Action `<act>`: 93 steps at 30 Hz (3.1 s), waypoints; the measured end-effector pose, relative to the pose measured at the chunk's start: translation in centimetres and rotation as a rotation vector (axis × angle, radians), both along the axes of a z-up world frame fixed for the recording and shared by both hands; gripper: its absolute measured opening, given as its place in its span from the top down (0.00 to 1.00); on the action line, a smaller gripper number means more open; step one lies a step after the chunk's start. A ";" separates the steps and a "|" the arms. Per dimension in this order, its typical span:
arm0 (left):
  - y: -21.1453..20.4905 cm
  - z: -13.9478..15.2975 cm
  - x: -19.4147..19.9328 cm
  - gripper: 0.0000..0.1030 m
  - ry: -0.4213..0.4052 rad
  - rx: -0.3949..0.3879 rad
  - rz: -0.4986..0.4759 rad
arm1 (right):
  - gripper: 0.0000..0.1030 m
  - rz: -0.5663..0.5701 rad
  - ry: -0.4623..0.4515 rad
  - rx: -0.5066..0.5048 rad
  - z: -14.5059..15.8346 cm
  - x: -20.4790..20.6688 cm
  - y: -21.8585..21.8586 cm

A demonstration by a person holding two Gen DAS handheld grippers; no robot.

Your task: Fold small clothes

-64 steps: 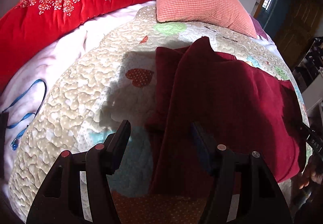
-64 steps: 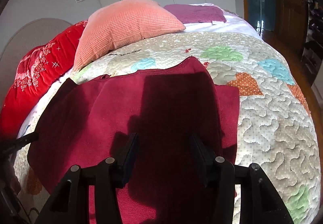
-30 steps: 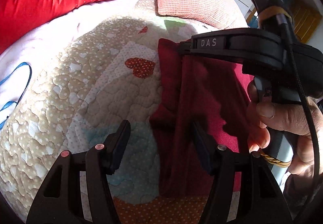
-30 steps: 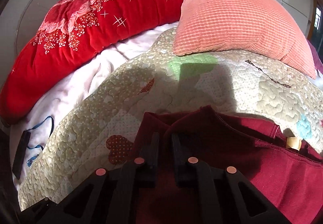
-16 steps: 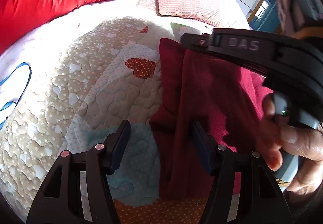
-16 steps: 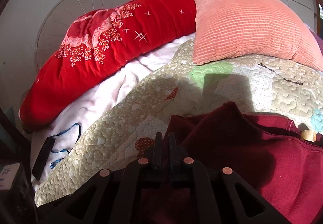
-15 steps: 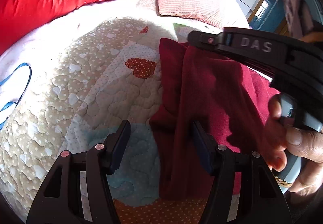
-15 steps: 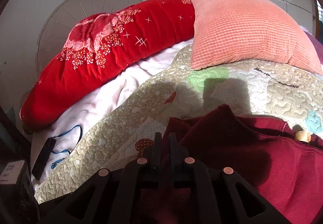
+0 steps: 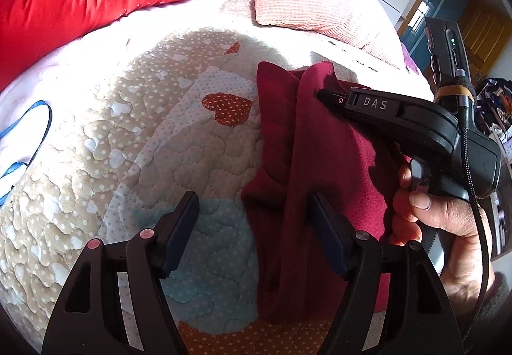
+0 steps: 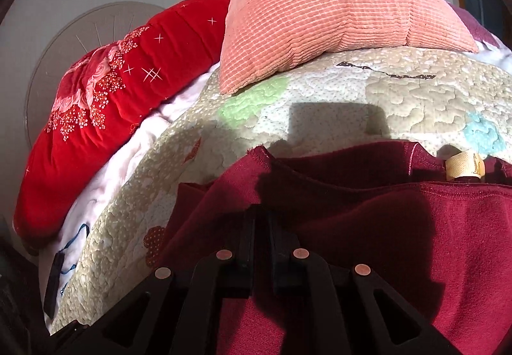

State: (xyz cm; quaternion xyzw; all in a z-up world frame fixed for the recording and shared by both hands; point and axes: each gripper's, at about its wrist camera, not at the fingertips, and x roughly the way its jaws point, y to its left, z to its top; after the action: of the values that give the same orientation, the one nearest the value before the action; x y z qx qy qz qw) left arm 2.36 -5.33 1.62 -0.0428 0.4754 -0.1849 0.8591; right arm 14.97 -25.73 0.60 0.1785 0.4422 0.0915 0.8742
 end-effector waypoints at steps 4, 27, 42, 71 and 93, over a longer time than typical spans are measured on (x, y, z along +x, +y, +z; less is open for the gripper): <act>0.0 0.0 -0.1 0.30 0.000 0.004 0.002 | 0.93 -0.009 -0.011 -0.013 1.6 -2.4 -0.5; -0.2 0.1 -0.8 0.30 -0.032 0.016 0.022 | 0.59 -0.270 -0.124 -0.131 3.4 -23.4 -13.2; -0.7 -0.3 -1.3 0.22 -0.067 0.041 0.039 | 0.58 -0.428 -0.194 0.162 1.3 -26.2 -19.8; 0.7 -0.2 -1.6 0.22 0.042 -0.029 0.034 | 0.45 -0.296 -0.160 -0.086 7.5 -22.3 -10.7; 1.8 -0.5 -1.7 0.20 0.084 -0.089 0.037 | 0.17 0.184 0.200 -0.320 2.1 1.4 8.5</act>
State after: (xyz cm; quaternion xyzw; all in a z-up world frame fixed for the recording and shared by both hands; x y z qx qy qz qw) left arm 0.69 -3.56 1.09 -0.0976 0.5013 -0.1880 0.8389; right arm 16.39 -17.19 2.71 0.0046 0.5499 0.0813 0.8313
